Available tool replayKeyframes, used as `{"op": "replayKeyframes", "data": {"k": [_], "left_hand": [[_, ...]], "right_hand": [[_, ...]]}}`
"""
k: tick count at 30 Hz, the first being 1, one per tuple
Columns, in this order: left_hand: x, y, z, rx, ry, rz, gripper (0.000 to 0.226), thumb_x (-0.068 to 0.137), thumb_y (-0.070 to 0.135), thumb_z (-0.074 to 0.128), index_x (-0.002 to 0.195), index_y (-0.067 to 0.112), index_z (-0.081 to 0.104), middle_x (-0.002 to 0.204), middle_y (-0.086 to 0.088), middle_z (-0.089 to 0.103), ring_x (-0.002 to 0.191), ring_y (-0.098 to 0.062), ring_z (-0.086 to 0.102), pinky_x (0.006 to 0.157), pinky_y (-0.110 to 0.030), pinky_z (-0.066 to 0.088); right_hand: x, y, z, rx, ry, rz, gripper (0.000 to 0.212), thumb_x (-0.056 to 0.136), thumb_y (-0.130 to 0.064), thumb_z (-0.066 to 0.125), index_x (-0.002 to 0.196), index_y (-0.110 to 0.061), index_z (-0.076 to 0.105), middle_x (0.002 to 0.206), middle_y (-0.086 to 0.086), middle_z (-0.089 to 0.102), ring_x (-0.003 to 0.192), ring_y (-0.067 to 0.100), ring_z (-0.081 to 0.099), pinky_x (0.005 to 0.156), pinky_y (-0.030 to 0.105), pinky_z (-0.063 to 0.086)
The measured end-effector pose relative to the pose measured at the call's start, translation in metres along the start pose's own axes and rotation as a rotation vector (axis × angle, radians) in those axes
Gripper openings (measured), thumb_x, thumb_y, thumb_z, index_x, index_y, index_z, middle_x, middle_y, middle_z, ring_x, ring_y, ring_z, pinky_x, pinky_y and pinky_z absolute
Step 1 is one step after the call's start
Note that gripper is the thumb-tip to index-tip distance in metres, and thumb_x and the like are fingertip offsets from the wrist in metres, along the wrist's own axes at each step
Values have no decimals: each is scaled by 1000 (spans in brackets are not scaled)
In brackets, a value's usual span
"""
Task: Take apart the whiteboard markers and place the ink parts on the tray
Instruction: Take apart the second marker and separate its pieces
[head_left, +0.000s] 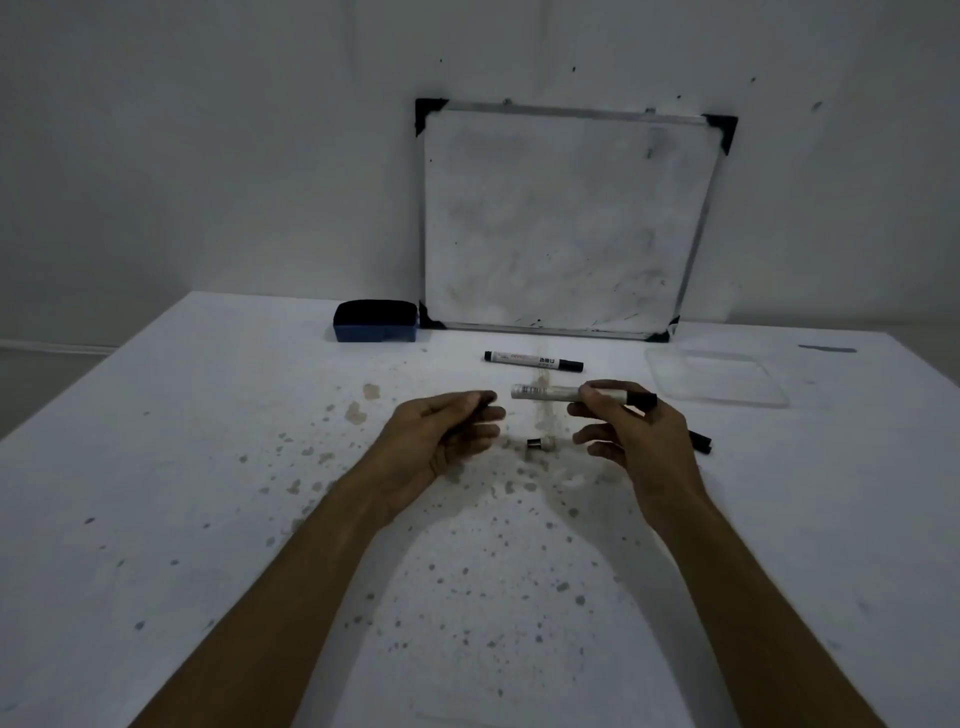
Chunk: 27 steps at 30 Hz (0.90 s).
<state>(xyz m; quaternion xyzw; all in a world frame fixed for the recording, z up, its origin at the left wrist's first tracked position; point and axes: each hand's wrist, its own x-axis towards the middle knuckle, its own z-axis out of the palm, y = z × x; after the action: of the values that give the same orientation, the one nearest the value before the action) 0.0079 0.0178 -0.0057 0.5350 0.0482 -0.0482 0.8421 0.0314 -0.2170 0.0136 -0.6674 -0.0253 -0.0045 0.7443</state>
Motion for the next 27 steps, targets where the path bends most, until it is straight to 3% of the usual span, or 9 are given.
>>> {"op": "replayKeyframes", "data": {"k": [4, 8, 10, 13, 16, 19, 21, 24, 27], "left_hand": [[4, -8, -1, 279, 115, 258, 21, 102, 9, 62, 118, 13, 75, 108, -5, 82, 95, -20, 79, 79, -27, 64], [4, -22, -1, 493, 104, 303, 23, 97, 9, 70, 120, 8, 75, 106, -5, 82, 94, -21, 80, 84, -32, 65], [4, -26, 2, 575, 123, 325, 22, 97, 13, 71, 118, 10, 77, 101, -5, 82, 89, -19, 80, 84, -33, 65], [0, -29, 11, 775, 155, 406, 21, 98, 25, 70, 116, 18, 78, 88, 2, 81, 78, -8, 78, 78, -21, 62], [-5, -30, 15, 842, 107, 410, 20, 100, 27, 67, 118, 26, 75, 90, 5, 79, 76, -2, 74, 73, -15, 59], [-2, -31, 17, 863, 112, 393, 27, 105, 24, 58, 130, 24, 69, 97, 5, 79, 78, -7, 72, 81, -27, 63], [-3, -33, 25, 846, 125, 380, 32, 108, 20, 52, 137, 21, 65, 103, 4, 77, 80, -7, 70, 82, -25, 62], [-6, -33, 45, 846, 82, 399, 30, 107, 19, 55, 134, 26, 64, 105, 9, 77, 89, -1, 73, 79, -18, 59], [1, -27, 71, 812, 11, 391, 24, 102, 16, 64, 126, 17, 70, 101, 9, 80, 95, -6, 77, 84, -25, 63]], "right_hand": [[1, 7, -12, -249, 37, -87, 21, 83, -25, 84, 102, -21, 77, 86, 3, 81, 78, 20, 79, 74, 35, 61], [4, 27, -13, -689, 95, -205, 22, 86, -41, 79, 103, -27, 73, 88, -9, 74, 72, 2, 68, 58, 11, 49], [9, 39, -13, -807, 89, -289, 24, 90, -38, 75, 106, -21, 74, 91, -4, 73, 78, 7, 67, 65, 18, 53], [15, 55, -14, -981, 143, -385, 23, 86, -37, 78, 101, -20, 78, 93, 5, 69, 91, 24, 62, 76, 40, 55], [15, 60, -12, -1138, 200, -413, 22, 86, -39, 75, 99, -22, 78, 94, 4, 69, 94, 26, 60, 79, 38, 45], [11, 58, -11, -1161, 190, -402, 26, 88, -42, 71, 104, -22, 77, 95, 2, 70, 95, 26, 59, 81, 38, 40], [6, 52, -14, -1136, 156, -367, 33, 87, -44, 71, 112, -22, 74, 100, 0, 70, 99, 24, 58, 84, 37, 39], [4, 34, -29, -1021, 122, -301, 39, 85, -48, 73, 116, -25, 70, 104, -4, 69, 103, 19, 58, 90, 36, 41], [11, 10, -62, -917, 160, -190, 30, 86, -46, 73, 108, -25, 74, 101, -3, 75, 102, 19, 68, 94, 38, 52]]}}
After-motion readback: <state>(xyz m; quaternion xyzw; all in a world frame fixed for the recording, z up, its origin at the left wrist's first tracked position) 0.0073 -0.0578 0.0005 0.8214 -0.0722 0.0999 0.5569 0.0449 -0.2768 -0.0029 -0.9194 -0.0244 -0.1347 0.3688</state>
